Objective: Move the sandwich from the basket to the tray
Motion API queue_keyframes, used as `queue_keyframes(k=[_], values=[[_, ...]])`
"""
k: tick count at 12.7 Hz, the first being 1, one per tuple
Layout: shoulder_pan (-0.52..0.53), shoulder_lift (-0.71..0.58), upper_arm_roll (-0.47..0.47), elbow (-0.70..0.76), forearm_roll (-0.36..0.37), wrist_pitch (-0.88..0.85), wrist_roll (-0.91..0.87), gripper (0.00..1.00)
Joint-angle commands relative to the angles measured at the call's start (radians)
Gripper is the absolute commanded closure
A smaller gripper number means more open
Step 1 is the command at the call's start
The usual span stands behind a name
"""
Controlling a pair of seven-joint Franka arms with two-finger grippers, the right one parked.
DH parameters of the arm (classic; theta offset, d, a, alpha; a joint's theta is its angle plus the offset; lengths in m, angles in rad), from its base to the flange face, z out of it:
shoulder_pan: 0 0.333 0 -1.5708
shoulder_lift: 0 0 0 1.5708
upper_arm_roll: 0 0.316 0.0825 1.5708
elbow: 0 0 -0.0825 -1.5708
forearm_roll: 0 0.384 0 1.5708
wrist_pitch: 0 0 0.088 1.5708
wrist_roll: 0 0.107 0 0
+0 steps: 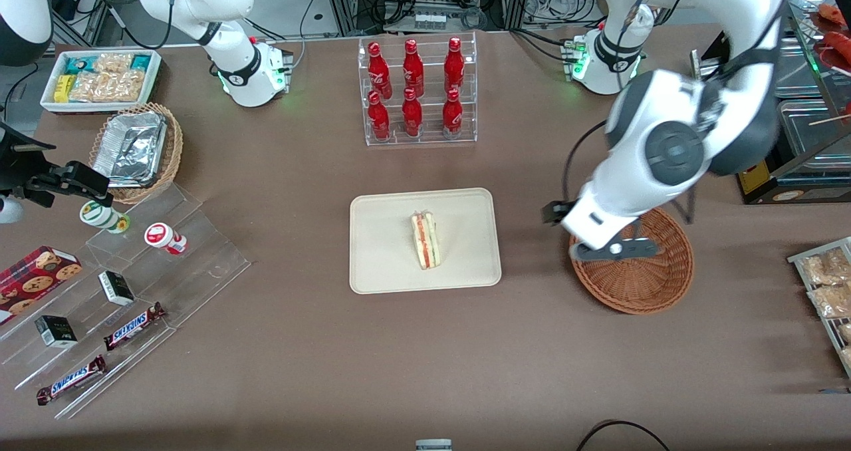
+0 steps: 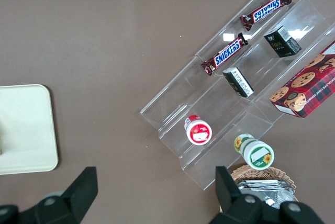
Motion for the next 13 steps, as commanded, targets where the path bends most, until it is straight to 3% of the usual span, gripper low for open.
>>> queue_keyframes(k=[1,6,13], values=[[0.063,-0.132,-0.009,-0.092,0.01,-0.072,0.142,0.0],[0.195,-0.259,-0.012,-0.088,0.012,-0.226,0.336,0.0],[0.197,-0.318,0.043,-0.042,0.033,-0.33,0.396,0.0]])
